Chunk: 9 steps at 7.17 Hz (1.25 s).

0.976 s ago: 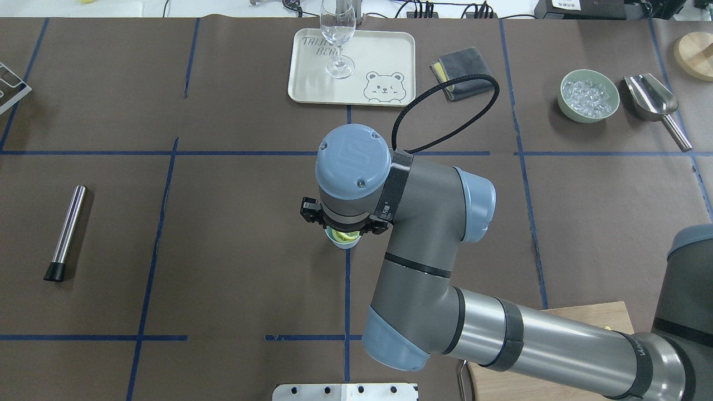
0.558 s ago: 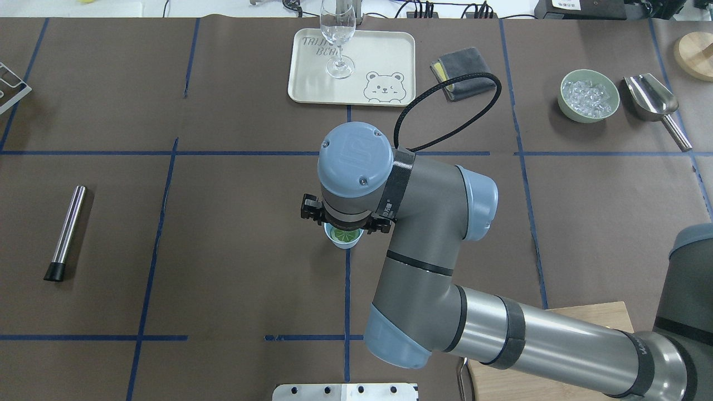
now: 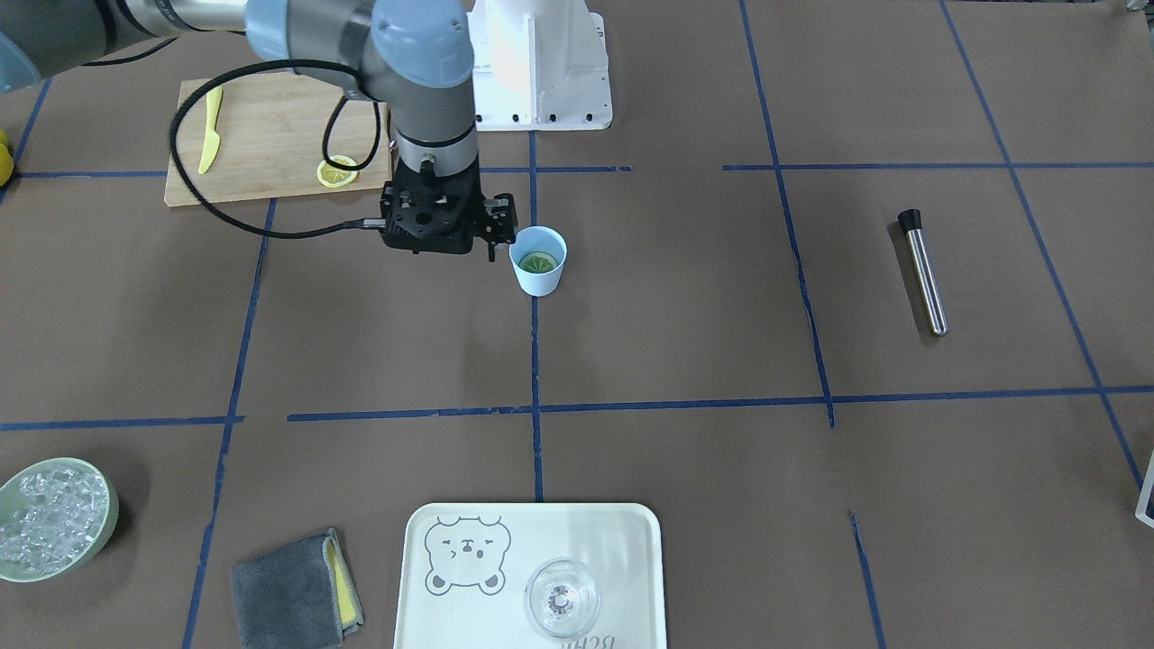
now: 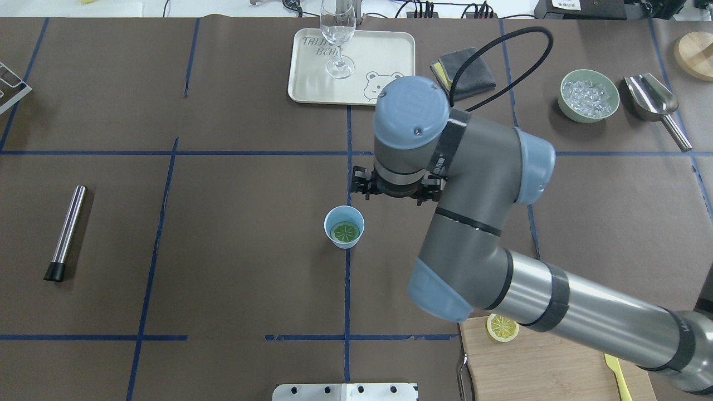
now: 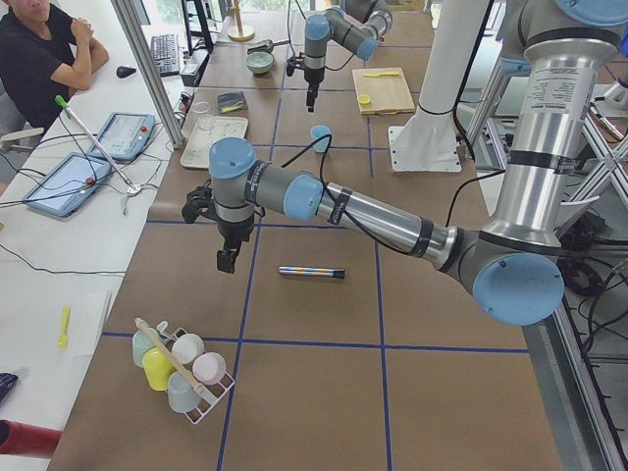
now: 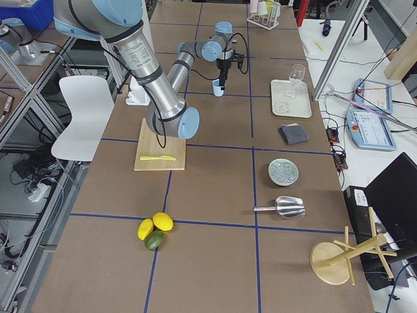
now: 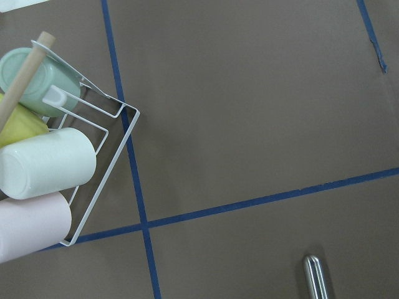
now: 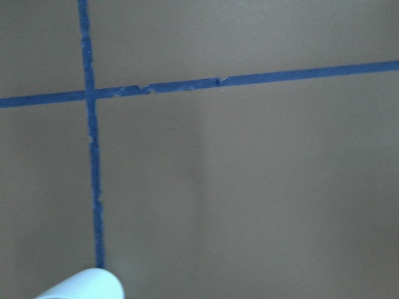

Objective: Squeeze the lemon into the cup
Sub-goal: 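Withdraw the right arm to rest while the left gripper reaches the steel muddler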

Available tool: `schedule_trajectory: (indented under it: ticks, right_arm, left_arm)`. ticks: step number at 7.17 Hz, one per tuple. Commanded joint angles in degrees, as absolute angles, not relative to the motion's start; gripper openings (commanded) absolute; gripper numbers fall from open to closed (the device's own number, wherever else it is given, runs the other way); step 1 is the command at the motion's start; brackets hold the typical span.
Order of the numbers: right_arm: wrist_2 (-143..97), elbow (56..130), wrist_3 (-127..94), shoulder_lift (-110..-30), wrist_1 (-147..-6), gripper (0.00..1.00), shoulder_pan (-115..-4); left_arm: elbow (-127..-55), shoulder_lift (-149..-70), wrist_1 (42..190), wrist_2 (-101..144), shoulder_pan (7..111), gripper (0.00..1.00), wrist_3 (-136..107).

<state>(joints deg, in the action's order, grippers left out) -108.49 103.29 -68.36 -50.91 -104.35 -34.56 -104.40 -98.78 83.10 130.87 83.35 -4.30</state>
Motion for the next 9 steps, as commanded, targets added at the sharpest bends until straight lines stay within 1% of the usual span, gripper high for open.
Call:
schedule_trajectory:
  ticks: [1, 2, 3, 4, 5, 7, 9]
  right_arm:
    - [-114.1, 107.9, -57.1, -60.5, -98.8, 1.0, -42.5]
    - [-115.8, 107.9, -53.7, -63.3, -95.8, 1.0, -45.4]
    - [-116.7, 108.1, -50.6, -66.8, -92.4, 1.0, -47.2]
    - [-119.4, 108.1, -49.6, -69.8, -88.3, 1.0, -49.4]
    - [-124.8, 108.5, -48.2, -73.4, -85.5, 1.0, -53.1]
    - [-127.9, 109.0, -36.5, -79.3, -85.3, 1.0, -59.5]
    - [-130.4, 109.1, -34.0, -82.0, -85.2, 1.0, -62.3]
  left_arm:
    - [-112.2, -101.0, 65.3, 130.7, 81.4, 1.0, -5.9]
    - [-112.0, -101.4, 62.3, 133.7, 80.7, 1.0, -8.5]
    - [-111.5, -101.3, 62.3, 134.6, 77.5, 1.0, -12.5]
    - [-108.1, -101.3, 62.9, 134.8, 74.1, 1.0, -13.1]
    - [-103.8, -101.3, 66.2, 134.9, 68.2, 1.0, -13.3]
    - [-98.5, -101.1, 71.4, 135.1, 66.5, 1.0, -13.4]
    - [-93.0, -101.0, 78.5, 136.9, 65.0, 1.0, -15.9]
